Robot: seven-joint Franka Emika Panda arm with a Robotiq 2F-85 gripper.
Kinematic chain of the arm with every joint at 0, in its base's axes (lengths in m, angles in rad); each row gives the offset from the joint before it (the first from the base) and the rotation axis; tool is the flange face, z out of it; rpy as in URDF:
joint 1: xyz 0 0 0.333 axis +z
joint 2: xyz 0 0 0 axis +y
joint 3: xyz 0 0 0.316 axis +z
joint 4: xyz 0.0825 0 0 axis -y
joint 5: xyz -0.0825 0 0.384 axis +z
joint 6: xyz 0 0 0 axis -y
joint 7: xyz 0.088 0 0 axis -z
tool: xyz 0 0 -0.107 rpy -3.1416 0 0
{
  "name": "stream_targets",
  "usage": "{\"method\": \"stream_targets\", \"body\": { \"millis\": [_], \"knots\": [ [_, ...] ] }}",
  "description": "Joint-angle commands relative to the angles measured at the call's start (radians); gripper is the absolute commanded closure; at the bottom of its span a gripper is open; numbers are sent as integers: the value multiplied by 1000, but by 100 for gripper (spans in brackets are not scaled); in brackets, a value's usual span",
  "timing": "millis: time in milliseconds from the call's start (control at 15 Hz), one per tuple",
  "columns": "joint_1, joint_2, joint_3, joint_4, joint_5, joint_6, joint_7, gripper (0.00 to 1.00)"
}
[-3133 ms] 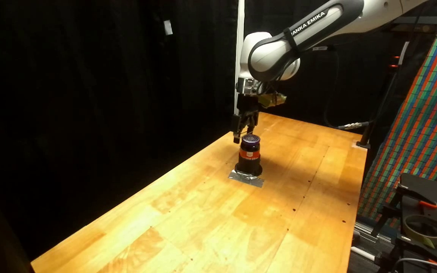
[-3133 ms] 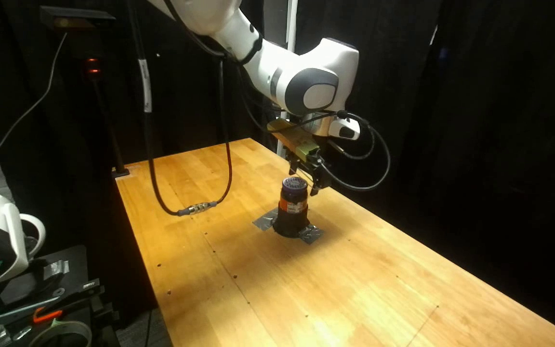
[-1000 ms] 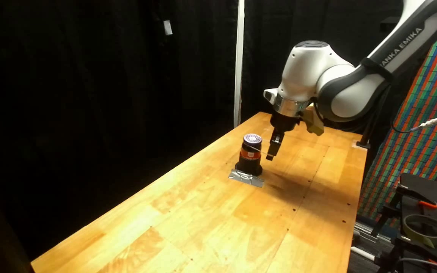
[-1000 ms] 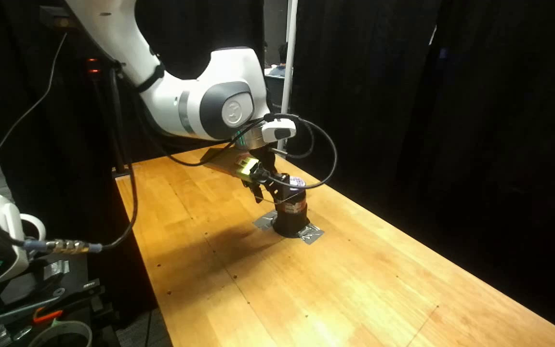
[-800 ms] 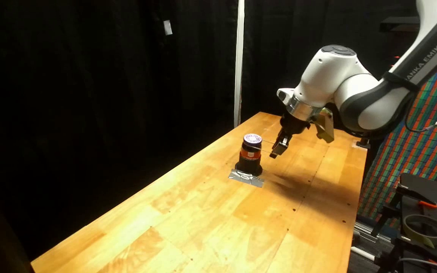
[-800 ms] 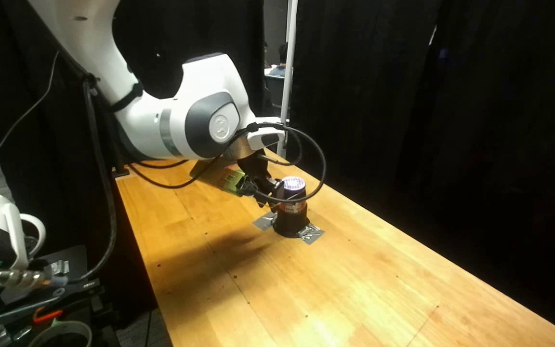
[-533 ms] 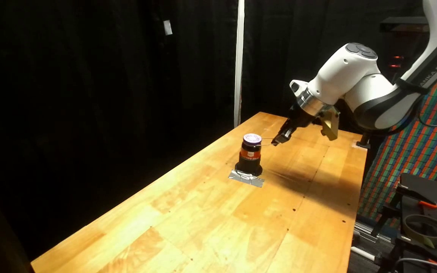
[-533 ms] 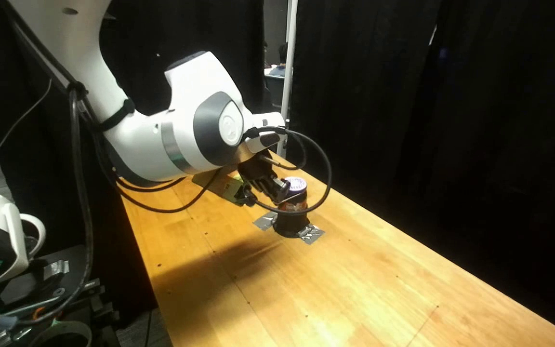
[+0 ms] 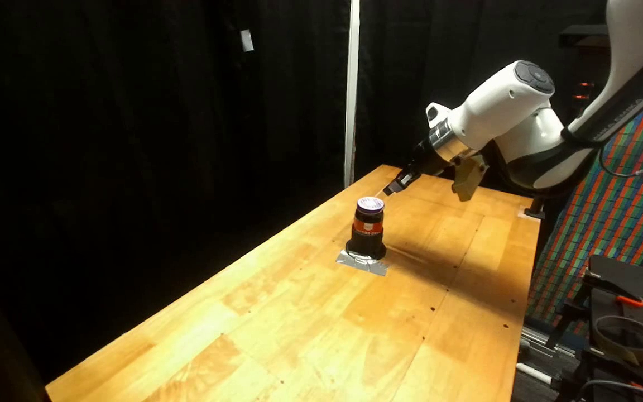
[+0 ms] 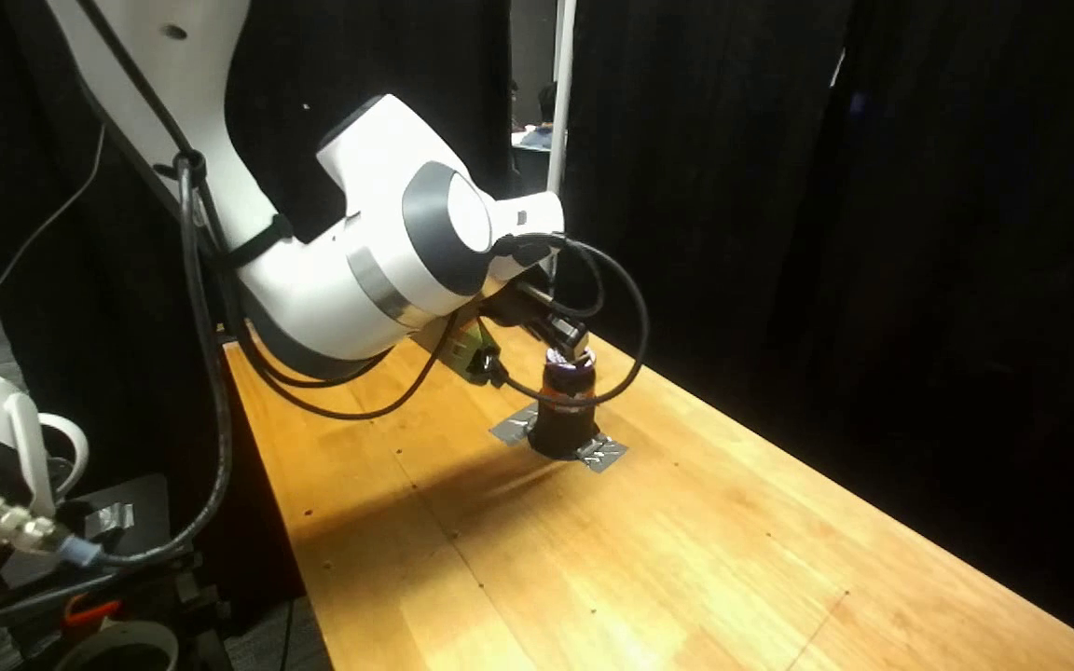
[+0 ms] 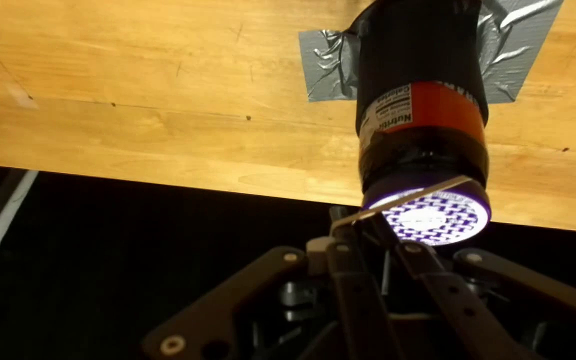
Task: Put the rubber band on the cup
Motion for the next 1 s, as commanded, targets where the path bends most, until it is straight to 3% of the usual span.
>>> {"method": "stream_targets", "body": {
  "millis": [0,533,733,933],
  "knots": [
    [238,256,-163,-99,250,201,21,86],
    [525,642,-96,-288,935,494,95,87],
    [601,753,-41,-296,1191,563,66,88],
    [651,830,17,-285,1375,573,48,89]
  ]
}}
